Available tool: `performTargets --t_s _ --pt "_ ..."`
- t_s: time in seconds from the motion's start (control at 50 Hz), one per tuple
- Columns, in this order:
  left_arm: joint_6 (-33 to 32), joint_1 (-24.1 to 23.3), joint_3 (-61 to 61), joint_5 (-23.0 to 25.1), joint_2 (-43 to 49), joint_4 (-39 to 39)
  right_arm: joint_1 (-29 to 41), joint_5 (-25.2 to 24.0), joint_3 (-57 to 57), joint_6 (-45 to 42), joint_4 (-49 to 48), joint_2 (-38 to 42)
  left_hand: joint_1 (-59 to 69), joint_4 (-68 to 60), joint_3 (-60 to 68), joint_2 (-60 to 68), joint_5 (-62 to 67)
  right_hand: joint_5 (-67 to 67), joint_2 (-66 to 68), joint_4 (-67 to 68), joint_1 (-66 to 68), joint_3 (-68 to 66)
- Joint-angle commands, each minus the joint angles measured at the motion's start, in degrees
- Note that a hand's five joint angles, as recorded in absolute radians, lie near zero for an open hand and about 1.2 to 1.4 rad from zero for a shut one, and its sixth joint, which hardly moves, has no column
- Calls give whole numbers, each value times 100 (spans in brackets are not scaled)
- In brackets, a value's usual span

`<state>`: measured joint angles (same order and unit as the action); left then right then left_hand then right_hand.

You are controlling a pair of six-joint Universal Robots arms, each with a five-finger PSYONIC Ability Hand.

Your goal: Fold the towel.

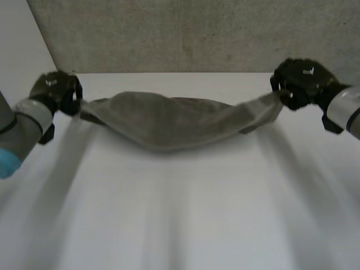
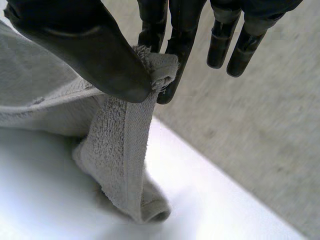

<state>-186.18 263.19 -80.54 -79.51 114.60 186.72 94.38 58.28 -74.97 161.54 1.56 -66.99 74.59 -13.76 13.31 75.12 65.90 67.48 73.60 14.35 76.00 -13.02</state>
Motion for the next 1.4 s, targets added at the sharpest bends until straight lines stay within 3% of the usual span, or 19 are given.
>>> performTargets --t_s 0.02,0.1,0.22,0.34,0.4,0.44,0.48,0.5,0.54,0.56,0.6,0.7,0.8,0.88,0.92,1.0,1.1,1.26,1.4 --pt "12 241 -894 304 -913 -13 -227 -150 -545 -114 468 -728 541 376 -331 488 410 252 640 -435 400 302" --pt "117 495 -1288 611 -2052 -83 -699 -290 -677 -18 950 -1692 541 376 -331 488 410 252 640 -435 400 302" --pt "310 856 -1588 936 -2898 -154 -1088 -484 -633 264 1110 -2108 541 376 -331 488 410 252 640 -435 400 302" --pt "328 909 -1553 946 -2699 -154 -1106 -528 -589 264 1145 -2046 541 376 -331 488 410 252 640 -435 400 302" --pt "319 901 -1483 902 -2416 -163 -982 -352 -466 185 1136 -1554 541 376 -331 488 410 252 640 -435 400 302" --pt "328 796 -1107 797 -1734 -224 -798 -106 -299 53 1162 -1220 541 376 -331 488 410 252 640 -435 400 302" --pt "328 699 -870 683 -1408 -329 -317 602 -11 -428 1180 -704 541 376 -331 488 410 252 640 -435 400 302" --pt "311 568 -606 534 -1066 -451 -315 606 -9 -431 1180 -702 541 376 -331 488 410 252 640 -435 400 302" --pt "285 393 -299 367 -705 -557 88 1279 306 -964 1128 -186 541 376 -331 488 410 252 640 -435 400 302" --pt "276 234 95 218 -354 -663 90 1283 307 -967 1127 -183 541 376 -331 488 410 252 640 -435 400 302" --pt "276 111 526 42 -37 -777 413 1764 814 -1308 1119 429 541 376 -331 488 410 252 640 -435 400 302" --pt "276 -74 2019 -415 807 -1146 739 2265 1911 -1336 1005 1020 541 376 -331 488 410 252 640 -435 400 302" --pt "337 -285 3837 -723 1222 -1638 863 2548 3160 -864 357 1004 541 376 -331 488 410 252 640 -435 400 302" --pt "643 -496 5054 -777 1075 -1701 863 2548 3542 -264 -288 687 541 376 -331 488 410 252 640 -435 400 302" --pt "845 -514 5117 -751 917 -1657 854 2487 3481 69 -848 425 541 376 -331 488 410 252 640 -435 400 302" --pt "1146 -514 4942 -724 678 -1340 846 2364 3235 97 -1052 336 541 376 -331 488 410 252 640 -435 400 302" --pt "1163 -506 4125 -680 634 -796 802 2057 2472 97 -1087 467 541 376 -331 488 410 252 640 -435 400 302" --pt "1005 -418 2358 -170 731 4 565 1469 1163 97 -1158 564 541 376 -331 488 410 252 640 -435 400 302" --pt "-4 -400 849 31 871 716 249 1081 230 18 -1255 652 541 376 -331 488 410 252 640 -435 400 302"
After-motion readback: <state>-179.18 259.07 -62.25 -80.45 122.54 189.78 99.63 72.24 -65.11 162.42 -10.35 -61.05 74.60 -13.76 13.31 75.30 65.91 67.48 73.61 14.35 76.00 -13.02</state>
